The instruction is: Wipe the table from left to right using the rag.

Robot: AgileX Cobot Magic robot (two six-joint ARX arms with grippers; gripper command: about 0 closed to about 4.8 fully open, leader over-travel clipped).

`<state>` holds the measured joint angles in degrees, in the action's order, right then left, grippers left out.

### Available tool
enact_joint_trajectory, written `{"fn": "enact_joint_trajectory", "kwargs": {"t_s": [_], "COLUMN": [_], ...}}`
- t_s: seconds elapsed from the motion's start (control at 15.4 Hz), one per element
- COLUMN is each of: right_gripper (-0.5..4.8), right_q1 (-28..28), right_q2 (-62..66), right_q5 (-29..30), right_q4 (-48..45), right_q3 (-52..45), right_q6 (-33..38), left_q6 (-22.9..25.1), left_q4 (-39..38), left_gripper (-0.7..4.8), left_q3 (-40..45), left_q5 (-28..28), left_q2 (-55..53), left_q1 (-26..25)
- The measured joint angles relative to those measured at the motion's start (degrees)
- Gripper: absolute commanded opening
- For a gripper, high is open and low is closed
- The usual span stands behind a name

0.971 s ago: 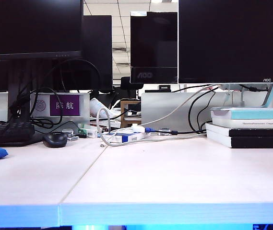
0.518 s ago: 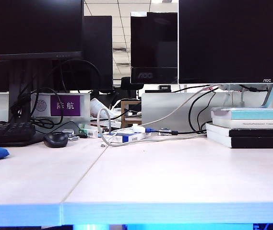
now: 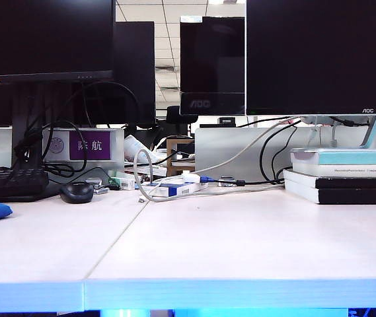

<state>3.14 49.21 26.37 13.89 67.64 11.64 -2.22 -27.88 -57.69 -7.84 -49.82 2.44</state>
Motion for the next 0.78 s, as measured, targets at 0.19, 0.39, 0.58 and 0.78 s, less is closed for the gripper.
{"fn": "enact_joint_trajectory", "kwargs": {"t_s": [0.19,0.39,0.58,0.78], "right_gripper": [-0.02,-0.02,-0.01,-0.01], "right_q1": [7.93,19.78,32.94,44.65], "right_q2": [2.49,2.82,3.06,6.25], "right_q5": [5.57,4.44,-5.33,-13.75], "right_q4": [-0.92,3.02,11.63,18.78], "right_q3": [2.64,2.64,2.64,2.64], "right_q6": [-0.87,-4.76,-11.93,-14.38], "left_q6": [-1.09,-1.97,-2.56,-2.01], "left_q4": [-10.82,-13.86,-16.09,-15.23], "left_gripper": [-0.04,-0.04,-0.04,-0.05], "left_q3": [-7.87,-8.20,-8.17,-8.17], "left_q5": [2.80,7.96,9.16,9.20], "left_q2": [-7.98,-12.74,-17.07,-18.95], "left_q1": [0.00,0.00,-0.02,-0.02]}}
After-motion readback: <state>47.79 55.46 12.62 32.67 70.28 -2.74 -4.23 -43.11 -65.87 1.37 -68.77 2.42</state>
